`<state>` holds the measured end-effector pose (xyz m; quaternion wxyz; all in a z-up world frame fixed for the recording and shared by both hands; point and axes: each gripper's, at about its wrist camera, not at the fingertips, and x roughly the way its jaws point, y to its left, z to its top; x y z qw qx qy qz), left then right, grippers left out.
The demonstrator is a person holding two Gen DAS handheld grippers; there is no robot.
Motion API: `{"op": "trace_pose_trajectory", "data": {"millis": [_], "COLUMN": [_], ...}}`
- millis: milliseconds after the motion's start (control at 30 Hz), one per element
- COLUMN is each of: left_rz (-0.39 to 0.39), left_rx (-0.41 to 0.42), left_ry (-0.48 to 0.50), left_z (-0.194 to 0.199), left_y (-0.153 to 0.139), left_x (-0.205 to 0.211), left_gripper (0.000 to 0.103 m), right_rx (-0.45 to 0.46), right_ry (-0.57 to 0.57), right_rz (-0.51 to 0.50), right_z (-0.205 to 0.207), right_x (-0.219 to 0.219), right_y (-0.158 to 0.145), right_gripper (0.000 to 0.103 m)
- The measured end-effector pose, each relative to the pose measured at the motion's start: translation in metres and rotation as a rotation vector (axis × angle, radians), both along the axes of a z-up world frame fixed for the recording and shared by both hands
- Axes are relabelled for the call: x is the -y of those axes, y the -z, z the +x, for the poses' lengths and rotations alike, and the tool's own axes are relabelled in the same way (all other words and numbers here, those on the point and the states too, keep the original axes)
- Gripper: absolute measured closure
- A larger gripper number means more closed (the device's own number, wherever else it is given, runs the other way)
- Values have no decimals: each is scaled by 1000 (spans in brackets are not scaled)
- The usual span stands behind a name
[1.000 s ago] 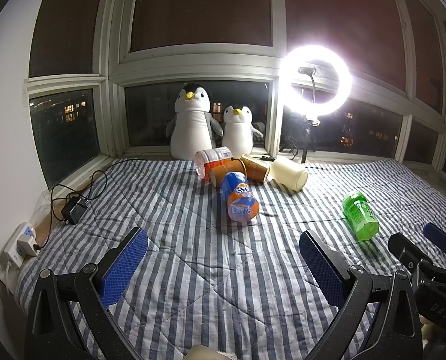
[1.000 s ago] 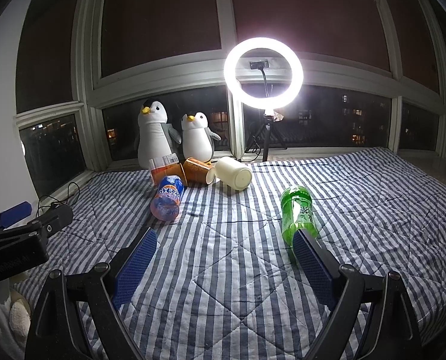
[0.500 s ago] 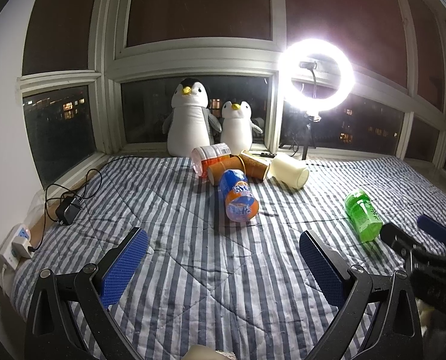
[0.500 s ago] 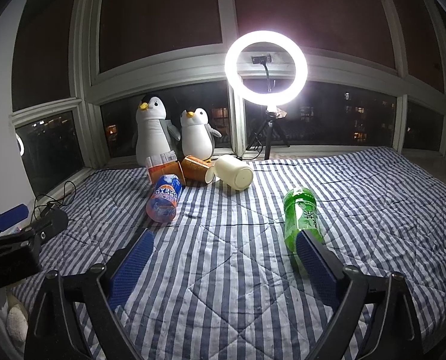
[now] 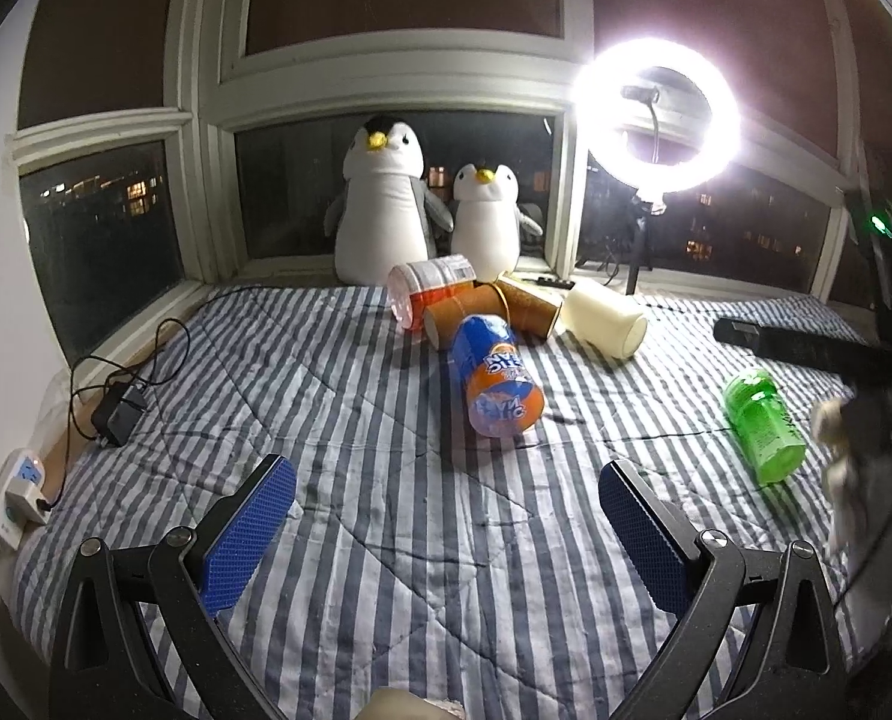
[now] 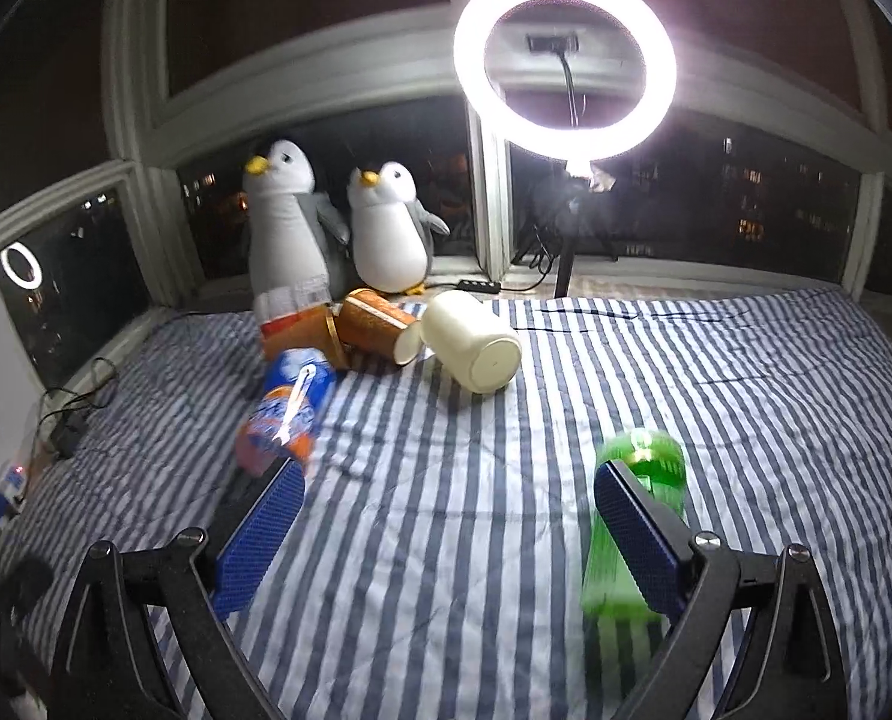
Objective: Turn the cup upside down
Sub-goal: 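Move the right gripper to the white cup lying on its side and close on it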
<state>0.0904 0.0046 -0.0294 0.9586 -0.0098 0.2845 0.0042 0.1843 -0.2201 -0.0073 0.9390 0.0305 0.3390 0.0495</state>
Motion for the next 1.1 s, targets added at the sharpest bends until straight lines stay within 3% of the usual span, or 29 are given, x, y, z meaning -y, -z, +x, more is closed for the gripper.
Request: {"op": "trace_pose_trajectory", "data": {"millis": [500,800,1100], "left_rz": [11,7,4], "left_rx": [-140,-191,-195], "left_ry": [-11,-41,-83], "left_z": [75,91,92], "left_y": [21,16,11], "left_x": [-8,-21,-39], "left_gripper": [1,1,1], "right_rx": [-242,-346,-400], "right_ry": [-37,-69,-108], "right_rz": [-113,-169,-227], "right_z": [177,228,253], "right_x": [12,5,-10], "right_y": [42,69,93], "right_gripper": [7,7,7]}}
